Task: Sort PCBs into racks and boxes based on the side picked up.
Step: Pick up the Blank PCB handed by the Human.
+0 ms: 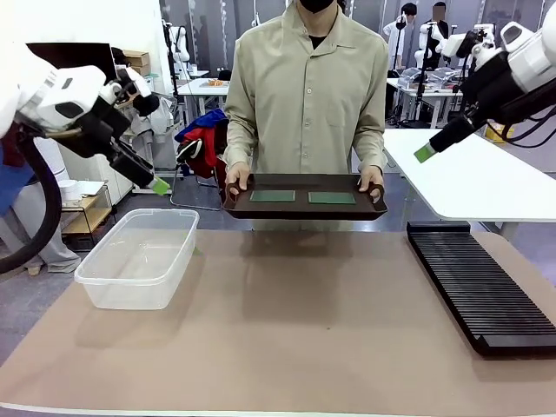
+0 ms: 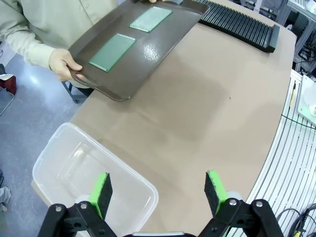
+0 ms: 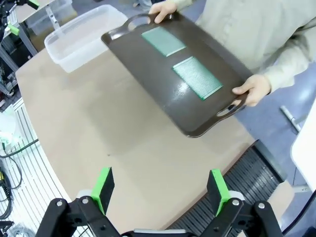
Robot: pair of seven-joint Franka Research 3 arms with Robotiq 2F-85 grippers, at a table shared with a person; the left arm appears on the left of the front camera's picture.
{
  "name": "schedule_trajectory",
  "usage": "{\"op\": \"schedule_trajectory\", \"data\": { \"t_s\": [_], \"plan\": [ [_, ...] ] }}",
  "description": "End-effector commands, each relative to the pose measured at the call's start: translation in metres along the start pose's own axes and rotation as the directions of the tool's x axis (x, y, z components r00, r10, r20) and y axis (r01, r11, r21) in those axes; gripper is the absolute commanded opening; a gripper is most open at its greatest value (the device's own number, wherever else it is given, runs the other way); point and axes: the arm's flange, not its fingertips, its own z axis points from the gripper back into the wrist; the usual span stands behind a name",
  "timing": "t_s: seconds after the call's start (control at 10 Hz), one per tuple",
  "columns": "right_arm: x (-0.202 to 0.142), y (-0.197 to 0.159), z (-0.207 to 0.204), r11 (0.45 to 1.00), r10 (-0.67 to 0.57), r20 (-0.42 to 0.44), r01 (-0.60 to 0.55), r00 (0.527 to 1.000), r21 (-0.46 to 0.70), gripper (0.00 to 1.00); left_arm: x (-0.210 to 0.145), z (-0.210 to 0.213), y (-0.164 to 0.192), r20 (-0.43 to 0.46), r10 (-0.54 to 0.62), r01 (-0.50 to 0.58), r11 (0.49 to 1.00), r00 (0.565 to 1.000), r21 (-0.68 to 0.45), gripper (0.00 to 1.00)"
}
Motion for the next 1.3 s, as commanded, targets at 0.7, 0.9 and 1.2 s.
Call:
{"op": "schedule_trajectory", "data": {
  "t_s": [0.7, 0.9, 1.2],
  "plan": [
    [0.013, -0.029, 0.001, 0.993, 0.0, 0.045, 0.005, 0.999, -0.115, 1.0, 0.012, 0.021, -0.01, 0.083, -0.016, 0.01, 0.998, 0.996, 0.066, 1.0],
    [0.014, -0.027, 0.003, 0.996, -0.01, 0.044, 0.014, 0.999, -0.084, 1.0, 0.015, 0.025, -0.002, 0.055, -0.025, 0.022, 0.998, 0.998, 0.053, 1.0],
    [0.014, -0.027, 0.003, 0.996, -0.01, 0.044, 0.014, 0.999, -0.084, 1.0, 0.015, 0.025, -0.002, 0.055, -0.025, 0.022, 0.998, 0.998, 0.053, 1.0]
  ]
}}
